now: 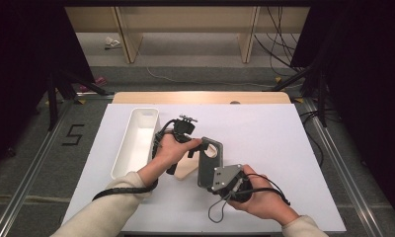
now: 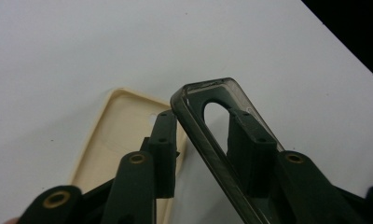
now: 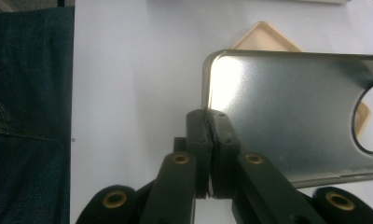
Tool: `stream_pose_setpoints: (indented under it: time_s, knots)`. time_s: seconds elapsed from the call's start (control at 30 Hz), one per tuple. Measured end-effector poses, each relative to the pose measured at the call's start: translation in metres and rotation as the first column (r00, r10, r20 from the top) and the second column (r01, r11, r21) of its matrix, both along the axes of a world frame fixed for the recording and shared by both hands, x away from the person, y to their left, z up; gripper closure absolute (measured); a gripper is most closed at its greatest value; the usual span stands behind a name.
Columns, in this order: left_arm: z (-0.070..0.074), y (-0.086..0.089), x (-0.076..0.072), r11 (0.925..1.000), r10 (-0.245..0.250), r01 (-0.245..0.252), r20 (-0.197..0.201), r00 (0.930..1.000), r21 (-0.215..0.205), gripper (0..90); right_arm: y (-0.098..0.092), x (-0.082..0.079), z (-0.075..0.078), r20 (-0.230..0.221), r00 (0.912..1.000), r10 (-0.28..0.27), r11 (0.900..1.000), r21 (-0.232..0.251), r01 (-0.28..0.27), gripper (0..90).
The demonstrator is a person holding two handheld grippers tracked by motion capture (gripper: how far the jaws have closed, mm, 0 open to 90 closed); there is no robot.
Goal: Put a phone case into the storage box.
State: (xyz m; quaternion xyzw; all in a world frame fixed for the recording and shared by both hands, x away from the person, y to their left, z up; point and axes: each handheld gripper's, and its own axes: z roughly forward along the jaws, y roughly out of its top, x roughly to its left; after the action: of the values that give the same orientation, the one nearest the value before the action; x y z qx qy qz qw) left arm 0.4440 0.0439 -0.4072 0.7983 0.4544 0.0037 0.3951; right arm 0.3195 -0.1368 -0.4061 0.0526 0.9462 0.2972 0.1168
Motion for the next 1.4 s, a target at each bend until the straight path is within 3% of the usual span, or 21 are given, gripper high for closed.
stream_pose_setpoints:
  time_s: [0.13, 0.33, 0.4, 0.57, 0.6, 0.63, 0.7, 0.73, 0.77, 0.87, 0.97, 1.07, 1.1, 1.13, 1.17, 1.2, 1.23, 1.27, 1.3, 1.33, 1.4]
  knots:
    - [0.003, -0.001, -0.002, 0.9993, 0.008, -0.008, -0.004, 1.0000, -0.037, 70.6, 0.002, 0.000, -0.004, 0.006, 0.9999, 0.009, 1.000, -0.022, -0.009, 88.6]
    - [0.010, -0.006, -0.010, 0.9959, 0.008, -0.006, 0.026, 0.9996, -0.090, 76.5, 0.004, 0.001, -0.008, -0.005, 1.0000, 0.007, 0.999, -0.045, -0.008, 88.7]
    - [0.013, -0.008, -0.015, 0.9900, 0.005, -0.001, 0.033, 0.9995, -0.141, 78.5, 0.004, 0.001, -0.011, -0.004, 1.0000, 0.006, 0.998, -0.062, -0.007, 88.7]
    - [0.020, -0.010, -0.022, 0.9827, -0.007, 0.019, 0.068, 0.9977, -0.184, 81.6, 0.005, 0.001, -0.014, 0.003, 1.0000, -0.004, 0.997, -0.079, 0.005, 87.5]
    - [0.021, -0.011, -0.024, 0.9899, -0.009, 0.026, 0.119, 0.9929, -0.140, 81.6, 0.005, 0.002, -0.013, -0.001, 1.0000, -0.008, 0.997, -0.082, 0.008, 86.2]
    - [0.023, -0.011, -0.026, 0.9908, -0.009, 0.030, 0.154, 0.9880, -0.132, 81.6, 0.004, 0.002, -0.014, 0.009, 0.9998, -0.016, 0.997, -0.074, 0.017, 82.5]
    - [0.024, -0.008, -0.028, 0.9887, -0.007, 0.033, 0.175, 0.9846, -0.146, 81.6, 0.000, 0.004, -0.015, 0.023, 0.9990, -0.040, 0.998, -0.046, 0.041, 74.3]
    - [0.025, -0.005, -0.029, 0.9899, -0.007, 0.038, 0.215, 0.9765, -0.137, 81.6, -0.003, 0.007, -0.015, 0.051, 0.9964, -0.068, 0.997, -0.019, 0.069, 63.7]
    - [0.025, -0.003, -0.030, 0.9899, -0.008, 0.040, 0.230, 0.9731, -0.136, 81.6, -0.004, 0.008, -0.015, 0.059, 0.9952, -0.078, 0.997, -0.005, 0.079, 60.9]
    - [0.025, 0.001, -0.031, 0.9889, -0.001, 0.039, 0.252, 0.9676, -0.144, 81.6, -0.007, 0.010, -0.014, 0.071, 0.9914, -0.110, 0.994, 0.028, 0.108, 51.3]
    - [0.025, 0.010, -0.035, 0.9868, 0.017, 0.032, 0.298, 0.9544, -0.159, 81.6, -0.012, 0.013, -0.013, 0.059, 0.9844, -0.165, 0.984, 0.077, 0.161, 38.3]
    - [0.026, 0.019, -0.040, 0.9861, 0.032, 0.024, 0.329, 0.9437, -0.165, 81.5, -0.017, 0.014, -0.011, 0.029, 0.9781, -0.206, 0.972, 0.120, 0.201, 34.7]
    - [0.026, 0.019, -0.040, 0.9861, 0.032, 0.024, 0.329, 0.9437, -0.165, 81.6, -0.017, 0.014, -0.011, 0.029, 0.9781, -0.206, 0.972, 0.120, 0.201, 34.7]
    - [0.026, 0.025, -0.042, 0.9845, 0.046, 0.017, 0.352, 0.9349, -0.175, 81.6, -0.020, 0.015, -0.009, 0.011, 0.9740, -0.226, 0.962, 0.157, 0.222, 30.8]
    - [0.026, 0.025, -0.042, 0.9845, 0.046, 0.017, 0.352, 0.9349, -0.175, 81.5, -0.020, 0.015, -0.009, 0.011, 0.9740, -0.226, 0.962, 0.157, 0.222, 30.8]
    - [0.026, 0.031, -0.044, 0.9819, 0.060, 0.012, 0.369, 0.9277, -0.189, 81.6, -0.023, 0.016, -0.007, 0.002, 0.9703, -0.242, 0.954, 0.183, 0.238, 27.4]
    - [0.026, 0.031, -0.044, 0.9819, 0.060, 0.012, 0.369, 0.9277, -0.189, 81.5, -0.023, 0.016, -0.007, 0.002, 0.9703, -0.242, 0.954, 0.183, 0.238, 27.4]
    - [0.026, 0.037, -0.046, 0.9786, 0.077, 0.003, 0.381, 0.9213, -0.206, 81.6, -0.025, 0.017, -0.007, -0.009, 0.9670, -0.255, 0.947, 0.199, 0.251, 24.5]
    - [0.026, 0.037, -0.046, 0.9786, 0.077, 0.003, 0.381, 0.9213, -0.206, 81.6, -0.025, 0.017, -0.007, -0.009, 0.9670, -0.255, 0.947, 0.199, 0.251, 24.5]
    - [0.026, 0.043, -0.048, 0.9751, 0.090, 0.001, 0.397, 0.9133, -0.222, 81.6, -0.027, 0.018, -0.007, -0.010, 0.9625, -0.271, 0.940, 0.214, 0.267, 21.7]
    - [0.026, 0.047, -0.048, 0.9740, 0.094, 0.000, 0.403, 0.9102, -0.227, 81.5, -0.028, 0.019, -0.007, -0.016, 0.9615, -0.274, 0.937, 0.221, 0.271, 21.3]
